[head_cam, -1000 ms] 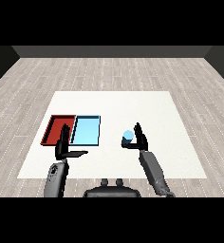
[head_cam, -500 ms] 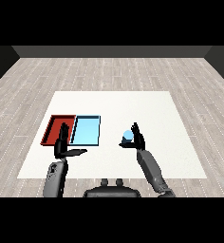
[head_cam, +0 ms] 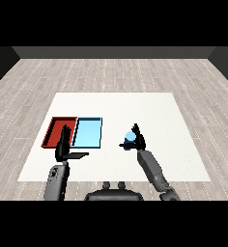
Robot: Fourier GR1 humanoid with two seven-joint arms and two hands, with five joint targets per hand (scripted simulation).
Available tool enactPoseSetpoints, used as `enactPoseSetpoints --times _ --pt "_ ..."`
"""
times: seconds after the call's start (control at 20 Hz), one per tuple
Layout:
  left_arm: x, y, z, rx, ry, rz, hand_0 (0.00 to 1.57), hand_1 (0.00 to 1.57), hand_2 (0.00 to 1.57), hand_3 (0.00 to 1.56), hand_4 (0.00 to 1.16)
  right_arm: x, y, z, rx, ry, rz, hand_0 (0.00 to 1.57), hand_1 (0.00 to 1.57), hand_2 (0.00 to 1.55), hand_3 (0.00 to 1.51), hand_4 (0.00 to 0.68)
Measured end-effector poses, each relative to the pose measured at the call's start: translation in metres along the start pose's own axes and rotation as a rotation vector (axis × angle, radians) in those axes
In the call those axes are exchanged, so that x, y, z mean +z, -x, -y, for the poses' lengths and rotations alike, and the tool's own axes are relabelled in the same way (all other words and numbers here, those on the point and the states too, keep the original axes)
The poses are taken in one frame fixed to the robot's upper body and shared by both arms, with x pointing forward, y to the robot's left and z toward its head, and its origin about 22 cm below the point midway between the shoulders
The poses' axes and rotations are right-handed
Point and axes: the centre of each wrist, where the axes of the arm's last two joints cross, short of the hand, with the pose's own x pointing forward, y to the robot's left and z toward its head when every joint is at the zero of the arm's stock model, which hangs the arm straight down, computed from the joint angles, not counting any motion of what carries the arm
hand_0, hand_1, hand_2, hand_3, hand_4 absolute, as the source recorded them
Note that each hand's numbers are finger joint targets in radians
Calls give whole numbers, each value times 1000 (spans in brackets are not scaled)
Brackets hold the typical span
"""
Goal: Pick the blue can and put it in the blue box
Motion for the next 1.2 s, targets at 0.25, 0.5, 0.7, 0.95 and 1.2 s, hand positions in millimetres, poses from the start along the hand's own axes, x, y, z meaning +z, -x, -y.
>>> enactPoseSetpoints --times 0.25,0.5,0.7,0.95,1.2 --pt "1 -5 2 0 -5 3 0 0 0 0 0 -1 2 -7 4 28 -3 880 880 1082 946 0" --pt "0 4 2 14 7 2 0 0 0 0 0 -4 5 -8 70 95 -34 1467 1467 1459 1448 543" --pt "4 0 3 13 4 -1 0 0 0 0 0 -6 5 -10 102 119 -49 1462 1462 1451 1427 530" --pt "2 -1 7 3 17 1 0 0 0 0 0 -5 -1 -14 112 107 -22 1465 1465 1467 1324 448" --pt "6 -1 8 12 31 -2 0 0 0 0 0 -6 -10 -27 168 82 57 1449 1449 1471 1358 495"
